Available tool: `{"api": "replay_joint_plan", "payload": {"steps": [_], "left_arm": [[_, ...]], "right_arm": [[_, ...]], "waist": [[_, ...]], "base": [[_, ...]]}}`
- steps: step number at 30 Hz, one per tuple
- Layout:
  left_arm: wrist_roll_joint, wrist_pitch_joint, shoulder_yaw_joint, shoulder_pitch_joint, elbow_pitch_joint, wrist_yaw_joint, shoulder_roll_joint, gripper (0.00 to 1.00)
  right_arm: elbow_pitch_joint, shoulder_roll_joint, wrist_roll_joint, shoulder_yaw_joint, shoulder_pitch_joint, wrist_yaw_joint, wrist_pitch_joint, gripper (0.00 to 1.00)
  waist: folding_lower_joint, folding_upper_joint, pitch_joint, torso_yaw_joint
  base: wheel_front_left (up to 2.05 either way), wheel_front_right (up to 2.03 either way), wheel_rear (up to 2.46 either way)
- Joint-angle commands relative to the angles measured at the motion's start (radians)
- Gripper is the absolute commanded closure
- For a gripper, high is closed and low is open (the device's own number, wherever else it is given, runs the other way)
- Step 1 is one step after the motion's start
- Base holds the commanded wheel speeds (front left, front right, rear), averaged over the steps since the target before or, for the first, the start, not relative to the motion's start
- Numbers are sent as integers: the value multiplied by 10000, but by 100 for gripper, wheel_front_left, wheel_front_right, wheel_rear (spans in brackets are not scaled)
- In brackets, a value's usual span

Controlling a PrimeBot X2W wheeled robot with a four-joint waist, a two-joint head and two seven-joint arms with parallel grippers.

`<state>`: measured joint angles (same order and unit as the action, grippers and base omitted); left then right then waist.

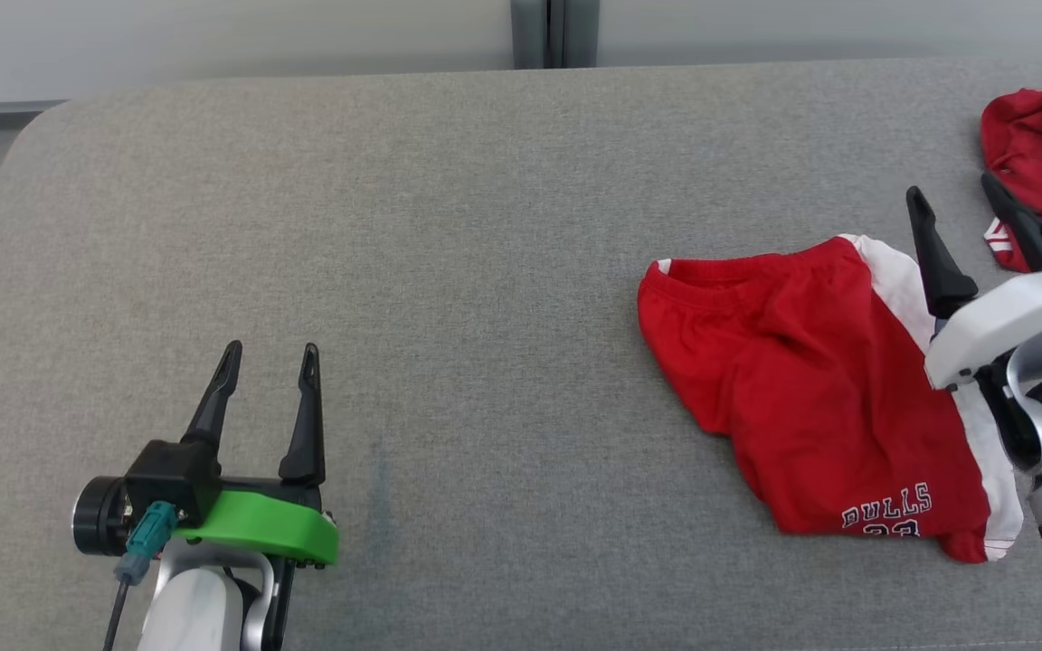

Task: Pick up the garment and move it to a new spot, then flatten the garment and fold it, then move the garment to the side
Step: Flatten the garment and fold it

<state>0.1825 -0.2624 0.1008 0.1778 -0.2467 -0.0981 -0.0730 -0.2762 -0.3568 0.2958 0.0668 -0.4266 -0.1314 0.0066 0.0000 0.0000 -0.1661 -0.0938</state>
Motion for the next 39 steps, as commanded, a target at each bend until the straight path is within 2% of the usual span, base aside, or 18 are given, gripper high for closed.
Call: {"api": "replay_joint_plan", "payload": {"steps": [1, 10, 20, 21, 22, 23, 30, 39], "left_arm": [[-20, -27, 14, 186, 21, -57, 53, 0], [35, -27, 147, 528, 22, -51, 145, 0], [62, -27, 161, 751, -45, -60, 200, 0], [65, -27, 159, 781, -59, -52, 201, 0], [71, -27, 149, 818, -74, -53, 201, 0], [71, -27, 140, 841, -82, -55, 205, 0], [14, -27, 59, 888, -131, -65, 214, 0], [-55, -27, -120, 539, -88, -5, 219, 0]], "right_arm": [[-355, -119, -19, 105, -330, 17, 71, 0], [-3760, -715, -18, 875, -1830, 18, 190, 0], [-6397, -465, 601, 1663, -2395, 17, 188, 0], [-6545, -405, 700, 1729, -2425, 17, 196, 45], [-6696, -357, 816, 1827, -2467, 17, 192, 67], [-6772, -330, 936, 1895, -2515, 17, 148, 100], [-7053, -613, 1226, 2106, -3500, 20, -859, 100], [-7082, -171, 1007, 2314, -4984, 18, -2191, 100]], "waist": [[0, 0, -270, -273], [0, 0, -846, -864], [0, 0, -1139, -1024], [0, 0, -1151, -1026], [0, 0, -1161, -1026], [0, 0, -1164, -1025], [0, 0, -1066, -1056], [0, 0, -524, -1065]], "base": [[0, 0, 0], [0, 0, 0], [0, 0, 0], [0, 0, 0], [0, 0, 0], [0, 0, 0], [0, 0, 0], [0, 0, 0]]}}
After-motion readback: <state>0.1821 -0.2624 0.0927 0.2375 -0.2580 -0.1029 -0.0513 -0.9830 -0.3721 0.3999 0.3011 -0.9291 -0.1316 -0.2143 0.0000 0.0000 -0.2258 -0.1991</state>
